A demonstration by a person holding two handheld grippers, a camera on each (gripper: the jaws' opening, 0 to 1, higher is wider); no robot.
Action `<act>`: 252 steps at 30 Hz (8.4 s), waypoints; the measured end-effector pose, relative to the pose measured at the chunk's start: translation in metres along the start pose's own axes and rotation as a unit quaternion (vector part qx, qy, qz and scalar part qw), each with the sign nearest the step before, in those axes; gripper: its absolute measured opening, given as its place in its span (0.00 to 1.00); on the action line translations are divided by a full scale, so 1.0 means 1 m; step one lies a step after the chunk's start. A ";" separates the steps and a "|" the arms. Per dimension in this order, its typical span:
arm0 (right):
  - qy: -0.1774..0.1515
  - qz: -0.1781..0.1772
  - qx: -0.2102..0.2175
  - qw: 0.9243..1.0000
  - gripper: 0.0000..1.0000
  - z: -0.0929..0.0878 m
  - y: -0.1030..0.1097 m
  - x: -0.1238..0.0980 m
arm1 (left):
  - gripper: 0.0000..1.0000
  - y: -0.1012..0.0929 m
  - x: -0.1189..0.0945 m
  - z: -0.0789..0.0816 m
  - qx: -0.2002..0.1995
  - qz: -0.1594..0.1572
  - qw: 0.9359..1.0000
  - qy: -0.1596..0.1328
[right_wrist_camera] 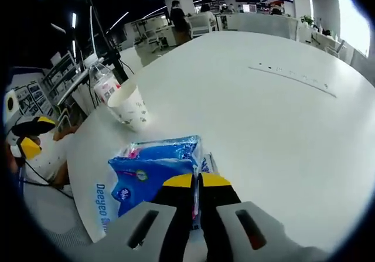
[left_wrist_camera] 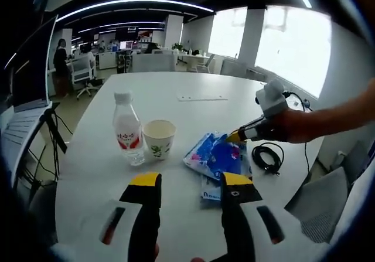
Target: Arrange the tabletop items into an orderly group along one side of the table until the central work area is clear of visible clutter.
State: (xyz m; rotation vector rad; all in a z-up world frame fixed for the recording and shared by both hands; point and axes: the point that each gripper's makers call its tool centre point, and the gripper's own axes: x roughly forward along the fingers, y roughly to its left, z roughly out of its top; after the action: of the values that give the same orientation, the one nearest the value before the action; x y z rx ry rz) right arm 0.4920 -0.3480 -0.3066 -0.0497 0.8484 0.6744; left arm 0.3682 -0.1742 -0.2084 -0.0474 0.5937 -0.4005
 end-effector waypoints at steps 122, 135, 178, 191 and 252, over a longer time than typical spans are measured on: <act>-0.071 -0.125 0.204 0.968 0.01 -0.048 -0.174 -0.101 | 0.39 -0.031 0.007 0.000 0.024 -0.004 0.999 0.031; -0.073 -0.124 0.198 0.970 0.01 -0.051 -0.161 -0.116 | 0.38 -0.036 0.008 -0.001 0.021 -0.009 0.999 0.028; -0.003 -0.041 0.013 0.999 0.21 -0.076 -0.096 -0.116 | 0.38 -0.064 0.018 -0.027 0.013 -0.037 0.998 0.049; 0.000 -0.019 -0.012 1.000 0.22 -0.064 -0.078 -0.106 | 0.39 -0.067 0.021 -0.029 0.009 -0.043 0.998 0.054; 0.103 0.066 -0.150 0.981 0.19 -0.043 -0.020 -0.012 | 0.29 -0.088 0.069 -0.119 -0.099 -0.019 0.974 0.205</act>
State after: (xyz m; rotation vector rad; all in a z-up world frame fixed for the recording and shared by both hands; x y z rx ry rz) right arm 0.4690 -0.3827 -0.3313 -0.3414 0.9482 0.9303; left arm 0.3233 -0.2730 -0.3305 -0.1692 1.0407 -0.3893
